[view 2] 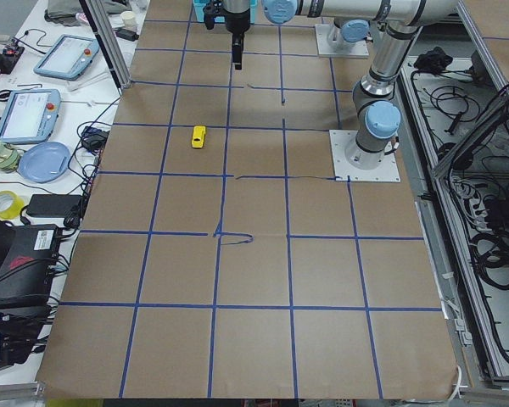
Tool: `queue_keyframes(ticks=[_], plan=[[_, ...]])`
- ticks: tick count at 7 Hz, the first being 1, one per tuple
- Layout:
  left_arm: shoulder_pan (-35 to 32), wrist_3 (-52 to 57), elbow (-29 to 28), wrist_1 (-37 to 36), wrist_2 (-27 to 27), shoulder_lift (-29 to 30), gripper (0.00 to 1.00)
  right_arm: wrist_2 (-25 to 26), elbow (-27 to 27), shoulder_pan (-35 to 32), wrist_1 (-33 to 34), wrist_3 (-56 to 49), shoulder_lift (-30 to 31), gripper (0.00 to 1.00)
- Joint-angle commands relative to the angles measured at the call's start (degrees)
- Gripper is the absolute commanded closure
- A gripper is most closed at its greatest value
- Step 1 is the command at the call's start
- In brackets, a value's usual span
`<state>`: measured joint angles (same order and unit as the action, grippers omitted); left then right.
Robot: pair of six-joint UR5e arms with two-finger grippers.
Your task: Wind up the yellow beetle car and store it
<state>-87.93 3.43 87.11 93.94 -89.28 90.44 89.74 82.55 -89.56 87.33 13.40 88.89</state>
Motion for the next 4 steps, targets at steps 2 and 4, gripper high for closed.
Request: queue_keyframes(ticks=[2, 4], plan=[[0.04, -0.01, 0.6, -0.24, -0.01, -0.18, 0.0, 0.18, -0.19, 0.0, 1.26, -0.13, -0.03, 0.0], [0.21, 0.08, 0.6, -0.07, 0.33, -0.18, 0.0, -0.44, -0.28, 0.0, 1.18, 0.05, 0.06, 0.0]])
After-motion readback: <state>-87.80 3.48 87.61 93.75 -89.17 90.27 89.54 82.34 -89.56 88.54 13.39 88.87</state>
